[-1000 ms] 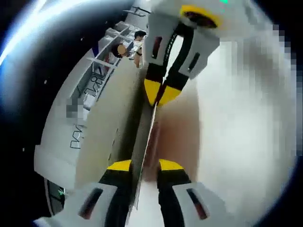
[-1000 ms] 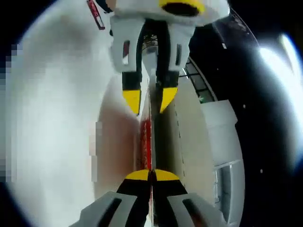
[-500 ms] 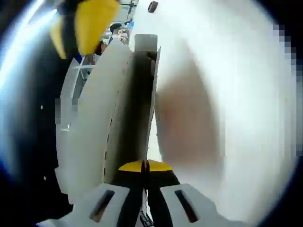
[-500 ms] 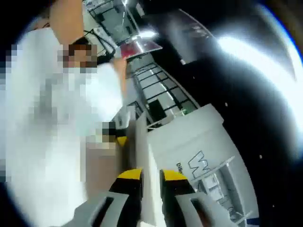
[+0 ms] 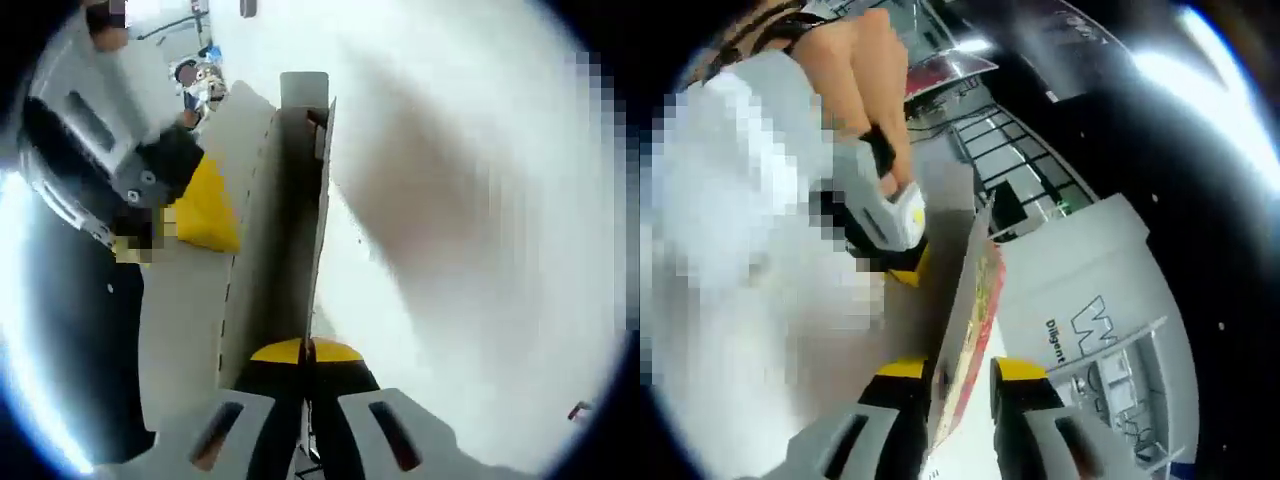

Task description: Tear open the coffee pouch, take out the coffee, and pour the coffee from the pouch into the cup

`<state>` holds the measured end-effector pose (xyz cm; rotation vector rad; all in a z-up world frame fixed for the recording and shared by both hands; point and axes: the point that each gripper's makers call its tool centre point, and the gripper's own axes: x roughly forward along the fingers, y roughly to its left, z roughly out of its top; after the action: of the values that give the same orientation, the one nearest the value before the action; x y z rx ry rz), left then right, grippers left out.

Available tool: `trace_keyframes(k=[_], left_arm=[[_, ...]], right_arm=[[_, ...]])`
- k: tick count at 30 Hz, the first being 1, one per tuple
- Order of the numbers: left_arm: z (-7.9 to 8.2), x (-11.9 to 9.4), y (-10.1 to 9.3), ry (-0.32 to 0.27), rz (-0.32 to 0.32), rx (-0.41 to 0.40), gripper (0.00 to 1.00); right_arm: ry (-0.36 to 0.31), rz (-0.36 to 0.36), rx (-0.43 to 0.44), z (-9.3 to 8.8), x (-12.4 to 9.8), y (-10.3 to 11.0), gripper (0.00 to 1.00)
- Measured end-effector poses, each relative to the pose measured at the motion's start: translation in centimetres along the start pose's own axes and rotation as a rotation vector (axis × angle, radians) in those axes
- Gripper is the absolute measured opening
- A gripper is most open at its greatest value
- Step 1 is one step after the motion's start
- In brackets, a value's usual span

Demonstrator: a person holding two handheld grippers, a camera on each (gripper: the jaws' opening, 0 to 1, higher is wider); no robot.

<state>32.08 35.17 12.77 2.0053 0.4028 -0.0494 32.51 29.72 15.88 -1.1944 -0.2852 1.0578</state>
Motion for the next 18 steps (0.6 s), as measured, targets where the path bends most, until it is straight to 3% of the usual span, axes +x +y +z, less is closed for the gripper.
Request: trace_keyframes(k=[8, 9, 11, 13, 16, 18], left_arm=[[-0.4, -0.3, 1.2, 0.039, -0.039, 0.104, 0.03], [-0.4, -0.4, 1.4, 0.046, -0.046, 0.092, 0.03], [-0.7, -0.4, 1.5, 0.044, -0.054, 0.07, 0.03], [-0.4, -0.6, 1.8, 0.01, -0.074, -0.014, 0.04], [0.7, -1.8, 2.6, -0.072, -0.067, -0.225, 0.1], [1.7, -2.3, 2.5, -0.134, -0.071, -0.312, 0.21]], right_arm=[[0.002, 0.018, 0.048, 2.4, 1.2, -0.2, 0.06], [0.019, -0.028, 0.107, 2.2, 1.0, -0.9, 0.05], [-0.021, -0.039, 0.199, 2.6, 1.0, -1.3, 0.03], [-0.033, -0.068, 0.222, 2.4, 1.0, -1.8, 0.02], [-0.03, -0.085, 0.248, 1.8, 1.5, -2.0, 0.01], [-0.032, -0.08, 0.311, 1.4, 1.6, -1.9, 0.01]])
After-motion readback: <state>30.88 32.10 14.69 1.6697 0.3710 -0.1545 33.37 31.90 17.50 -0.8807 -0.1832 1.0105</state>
